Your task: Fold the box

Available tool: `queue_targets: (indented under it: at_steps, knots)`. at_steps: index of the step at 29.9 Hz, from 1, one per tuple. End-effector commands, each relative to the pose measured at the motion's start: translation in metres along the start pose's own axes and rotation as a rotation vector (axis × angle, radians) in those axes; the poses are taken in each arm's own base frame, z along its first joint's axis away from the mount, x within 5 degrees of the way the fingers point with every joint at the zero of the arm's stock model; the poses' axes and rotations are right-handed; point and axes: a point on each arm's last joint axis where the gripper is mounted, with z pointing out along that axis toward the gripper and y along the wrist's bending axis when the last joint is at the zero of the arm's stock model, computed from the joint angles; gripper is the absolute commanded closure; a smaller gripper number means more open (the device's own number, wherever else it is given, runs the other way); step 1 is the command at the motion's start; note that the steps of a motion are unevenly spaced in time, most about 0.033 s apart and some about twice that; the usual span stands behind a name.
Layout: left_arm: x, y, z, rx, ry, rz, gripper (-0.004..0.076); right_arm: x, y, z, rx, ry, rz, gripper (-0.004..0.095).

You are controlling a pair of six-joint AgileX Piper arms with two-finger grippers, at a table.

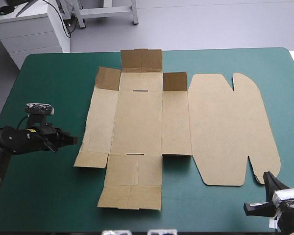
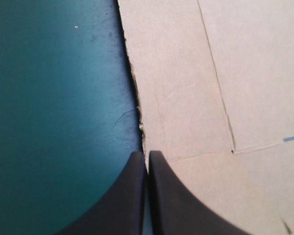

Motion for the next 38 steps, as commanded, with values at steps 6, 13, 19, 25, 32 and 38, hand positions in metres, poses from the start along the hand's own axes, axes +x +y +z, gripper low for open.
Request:
queue_targets:
  at_steps: [6, 13, 19, 25, 32, 38]
  knots:
    - [-0.027, 0.046, 0.015, 0.422, -0.094, -0.343, 0.0706, -0.015, -0.001, -0.006, 0.016, -0.104, -0.002, 0.0927]
    - [-0.038, 0.074, 0.049, 0.522, 0.030, -0.382, 0.0706, -0.015, -0.001, -0.006, 0.016, -0.104, -0.002, 0.0927]
    - [-0.039, 0.088, 0.072, 0.573, 0.109, -0.433, 0.0722, -0.015, -0.001, -0.006, 0.016, -0.104, -0.002, 0.0927]
    - [-0.031, 0.093, 0.090, 0.572, 0.173, -0.442, 0.0731, -0.015, -0.001, -0.006, 0.016, -0.104, -0.002, 0.0927]
    - [-0.034, 0.084, 0.102, 0.518, 0.202, -0.448, 0.0731, -0.015, -0.001, -0.006, 0.016, -0.104, -0.002, 0.0927]
    - [-0.030, 0.071, 0.113, 0.429, 0.295, -0.337, 0.0696, -0.015, -0.001, -0.006, 0.016, -0.104, -0.002, 0.0927]
